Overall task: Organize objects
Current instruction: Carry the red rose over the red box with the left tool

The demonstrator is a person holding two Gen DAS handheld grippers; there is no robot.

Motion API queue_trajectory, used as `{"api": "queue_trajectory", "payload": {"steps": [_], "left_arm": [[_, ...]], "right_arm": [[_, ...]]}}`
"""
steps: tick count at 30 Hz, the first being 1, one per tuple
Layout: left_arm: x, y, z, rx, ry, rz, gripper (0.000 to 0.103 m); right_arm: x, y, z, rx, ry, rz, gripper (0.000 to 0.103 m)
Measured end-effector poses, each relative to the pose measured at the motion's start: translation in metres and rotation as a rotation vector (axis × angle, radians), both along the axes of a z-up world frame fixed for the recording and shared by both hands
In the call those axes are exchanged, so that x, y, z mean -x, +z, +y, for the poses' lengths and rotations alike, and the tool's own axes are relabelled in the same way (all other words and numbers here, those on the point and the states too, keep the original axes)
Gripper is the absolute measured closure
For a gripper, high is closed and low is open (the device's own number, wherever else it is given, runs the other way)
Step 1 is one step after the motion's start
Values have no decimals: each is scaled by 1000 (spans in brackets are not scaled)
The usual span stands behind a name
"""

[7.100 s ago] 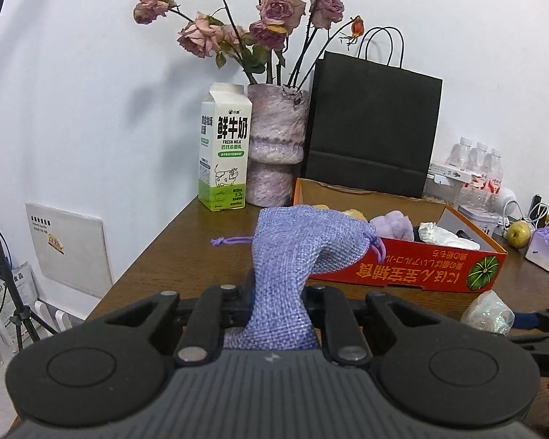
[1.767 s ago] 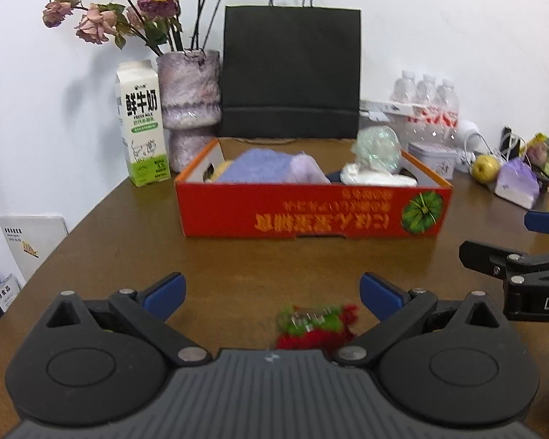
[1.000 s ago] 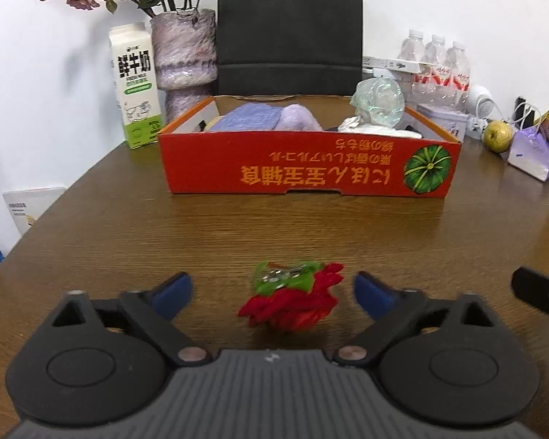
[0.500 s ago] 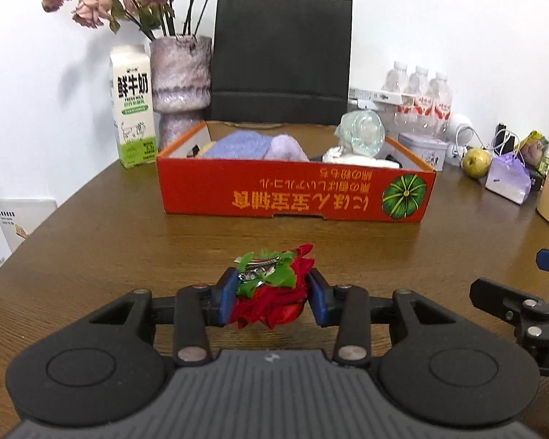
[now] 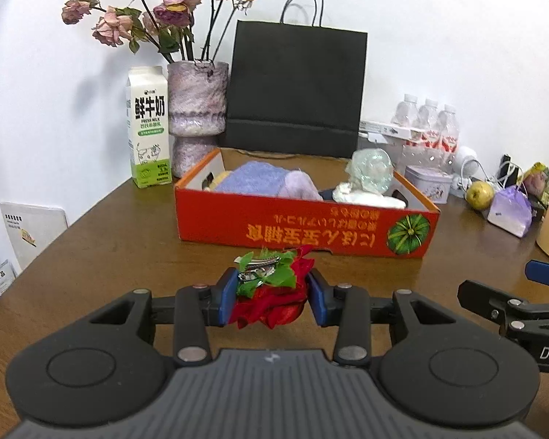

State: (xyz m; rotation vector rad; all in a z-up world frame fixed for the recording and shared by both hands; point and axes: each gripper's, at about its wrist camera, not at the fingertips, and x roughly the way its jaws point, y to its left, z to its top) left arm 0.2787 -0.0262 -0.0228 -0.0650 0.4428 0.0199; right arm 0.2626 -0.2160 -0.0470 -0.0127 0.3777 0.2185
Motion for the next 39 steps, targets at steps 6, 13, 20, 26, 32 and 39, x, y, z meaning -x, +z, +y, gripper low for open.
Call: {"api": "queue_trajectory", "payload": {"steps": [6, 13, 20, 26, 32, 39], "left_arm": [[-16, 15, 4, 8, 8, -27, 62], [-43, 30, 7, 18, 17, -65, 62], [-80, 40, 10, 48, 32, -96, 62], [-115, 46, 13, 66, 40, -115, 62], [-148, 50, 9, 59, 25, -129, 62], [-185, 46, 4, 42, 2, -121, 62]], "right_arm": [[-19, 13, 7, -9, 4, -17, 0], [-47, 25, 18, -15, 3, -45, 0], [-82, 29, 29, -39, -2, -67, 0], [-113, 33, 30, -45, -1, -80, 0], [-142, 32, 32, -43, 1, -77, 0], [-172, 30, 36, -20, 4, -88, 0]]}}
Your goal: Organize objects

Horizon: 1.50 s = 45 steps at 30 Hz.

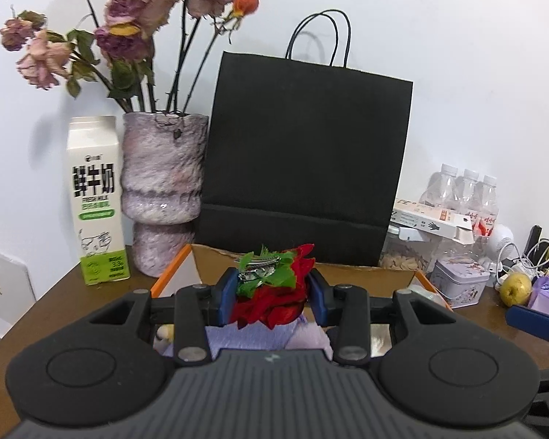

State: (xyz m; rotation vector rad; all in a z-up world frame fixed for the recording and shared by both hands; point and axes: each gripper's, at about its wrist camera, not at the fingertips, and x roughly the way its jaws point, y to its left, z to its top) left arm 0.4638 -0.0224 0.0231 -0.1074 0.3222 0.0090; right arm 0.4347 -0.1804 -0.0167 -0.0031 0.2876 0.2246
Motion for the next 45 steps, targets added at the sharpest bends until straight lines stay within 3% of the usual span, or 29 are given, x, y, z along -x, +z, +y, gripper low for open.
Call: {"api": "queue_trajectory", "payload": {"steps": [9, 12, 13, 14, 16, 24, 30, 45], "left_arm": [[-39, -7, 2, -46, -17, 21, 60], [-45, -9, 2, -63, -27, 23, 38], [-46, -9, 3, -70, -22, 21, 19], [-46, -9, 3, -82, -12, 11, 7], [-46, -9, 4, -102, -11, -4, 0], [-47, -6, 10, -96, 12, 16, 0], [-26, -2, 16, -88, 8, 26, 0], [109, 14, 41, -70, 1, 34, 0]], "right_arm": [[-33, -7, -2, 28, -2, 9, 0], [-38, -8, -3, 34, -4, 10, 0], [-39, -9, -3, 36, -4, 10, 0], [-40, -9, -3, 39, -5, 12, 0], [-41, -10, -4, 41, -8, 14, 0], [-40, -12, -5, 40, -6, 22, 0], [-28, -6, -9, 12, 10, 43, 0], [85, 18, -3, 22, 47, 72, 0]]}}
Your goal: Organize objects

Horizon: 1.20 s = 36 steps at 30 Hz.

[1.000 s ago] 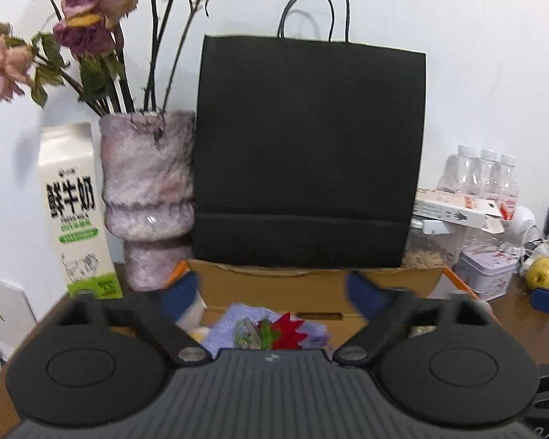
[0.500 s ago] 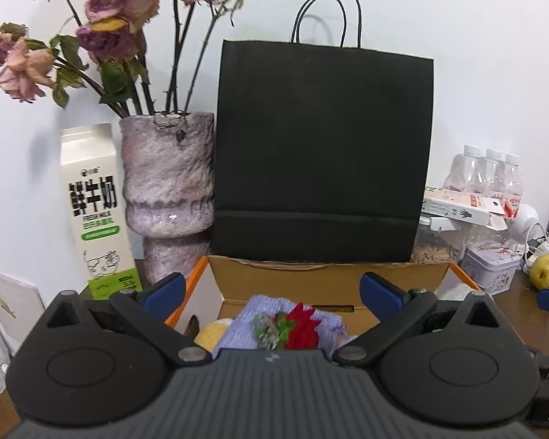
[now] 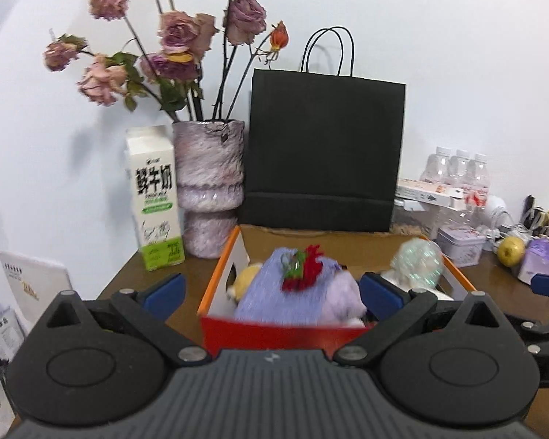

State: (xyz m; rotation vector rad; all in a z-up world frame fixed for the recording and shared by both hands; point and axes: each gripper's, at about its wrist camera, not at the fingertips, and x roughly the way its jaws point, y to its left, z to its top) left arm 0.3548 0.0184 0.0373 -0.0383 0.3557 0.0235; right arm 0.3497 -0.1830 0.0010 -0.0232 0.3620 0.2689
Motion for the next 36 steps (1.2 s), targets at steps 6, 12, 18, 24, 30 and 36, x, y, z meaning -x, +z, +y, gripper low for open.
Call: {"api": "queue_trajectory", "payload": {"steps": [6, 12, 18, 24, 30, 36], "left_arm": [[68, 3, 14, -9, -8, 28, 0], [123, -7, 26, -32, -3, 96, 0], [166, -13, 28, -42, -14, 127, 0], [190, -16, 26, -34, -29, 134, 0], [198, -17, 23, -35, -32, 134, 0], [200, -17, 23, -35, -30, 136, 0]], "right_arm": [[60, -2, 5, 18, -11, 52, 0], [116, -8, 6, 20, -6, 86, 0], [157, -12, 5, 14, -2, 122, 0], [176, -13, 7, 20, 4, 129, 0], [183, -13, 6, 22, 5, 131, 0], [186, -12, 4, 19, 3, 126, 0]]}}
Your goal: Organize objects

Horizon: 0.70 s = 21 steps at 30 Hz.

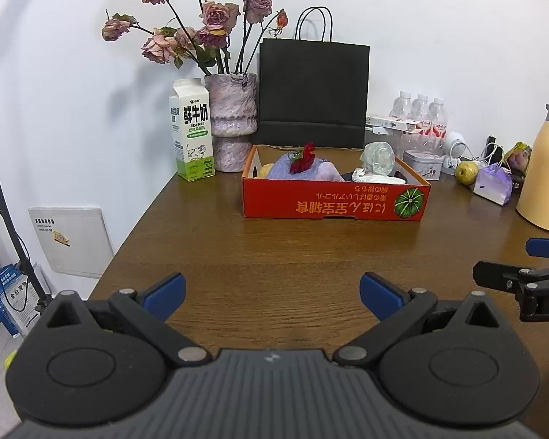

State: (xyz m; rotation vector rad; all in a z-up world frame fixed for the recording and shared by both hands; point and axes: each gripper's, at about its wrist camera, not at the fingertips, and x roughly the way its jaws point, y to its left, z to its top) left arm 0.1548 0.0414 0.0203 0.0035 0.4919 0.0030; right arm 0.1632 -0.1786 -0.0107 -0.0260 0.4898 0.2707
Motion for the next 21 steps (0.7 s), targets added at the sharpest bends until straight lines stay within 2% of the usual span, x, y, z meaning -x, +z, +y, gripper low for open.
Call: {"api": "queue_trajectory", "payload": {"steps": [21], "left_arm": [[4, -2, -1, 1, 6, 6, 0]], "right_arm": [[1, 0, -1, -1, -1, -1, 0]]}}
